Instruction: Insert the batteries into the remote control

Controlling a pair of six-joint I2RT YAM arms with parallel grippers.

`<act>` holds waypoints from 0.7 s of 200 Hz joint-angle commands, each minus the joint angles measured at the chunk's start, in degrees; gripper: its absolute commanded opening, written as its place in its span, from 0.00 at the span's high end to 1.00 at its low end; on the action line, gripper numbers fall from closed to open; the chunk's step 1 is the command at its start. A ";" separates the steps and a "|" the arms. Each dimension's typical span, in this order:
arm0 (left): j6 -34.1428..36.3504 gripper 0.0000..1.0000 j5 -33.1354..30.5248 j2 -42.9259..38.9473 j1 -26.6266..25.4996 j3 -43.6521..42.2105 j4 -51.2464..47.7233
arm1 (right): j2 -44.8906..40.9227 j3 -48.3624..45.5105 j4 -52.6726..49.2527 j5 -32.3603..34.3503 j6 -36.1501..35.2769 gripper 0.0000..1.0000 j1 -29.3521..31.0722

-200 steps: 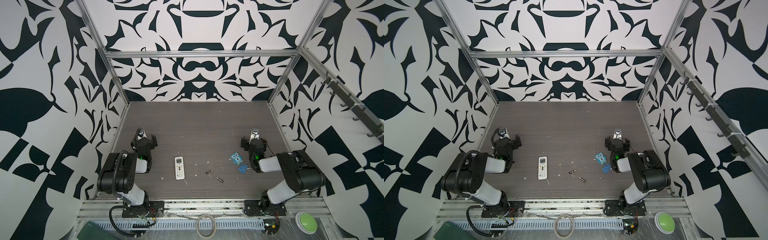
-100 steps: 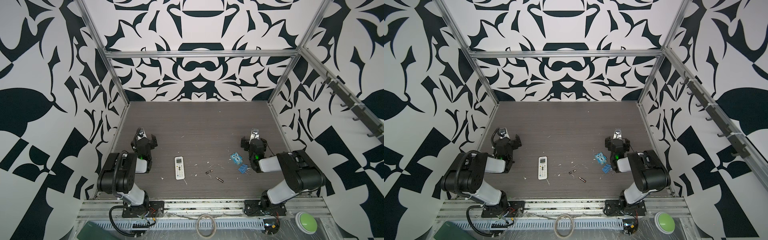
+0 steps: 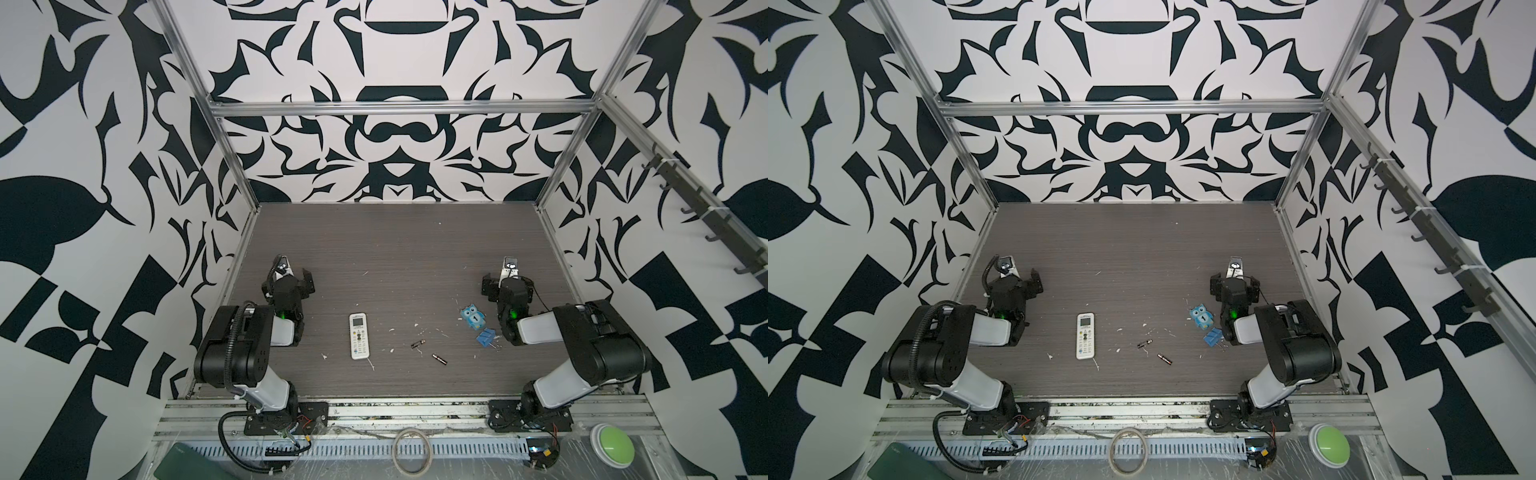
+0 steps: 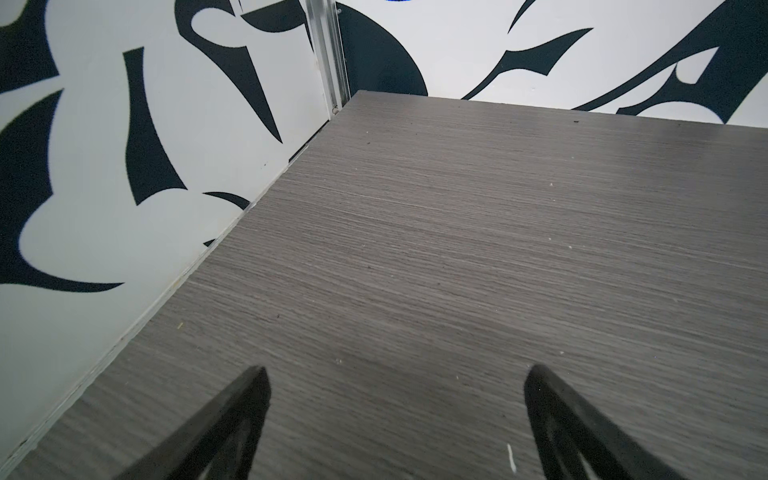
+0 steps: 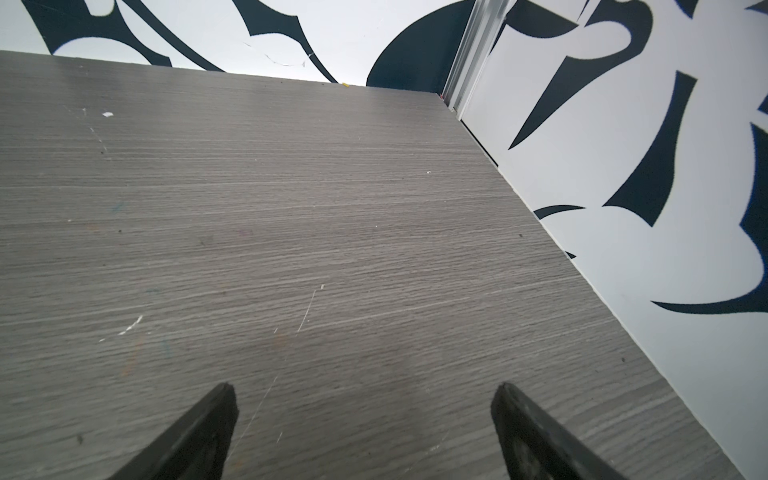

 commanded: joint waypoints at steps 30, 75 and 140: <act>-0.08 0.01 0.03 -0.54 0.26 1.06 0.95 | -0.98 0.70 1.57 0.78 0.46 0.00 -0.24; -0.12 0.01 0.03 -0.46 0.26 1.14 0.87 | -0.88 0.83 1.26 0.64 0.32 0.00 -0.21; -0.14 0.01 0.02 -0.58 0.25 1.01 1.11 | -1.16 0.50 2.03 0.73 0.36 0.00 -0.22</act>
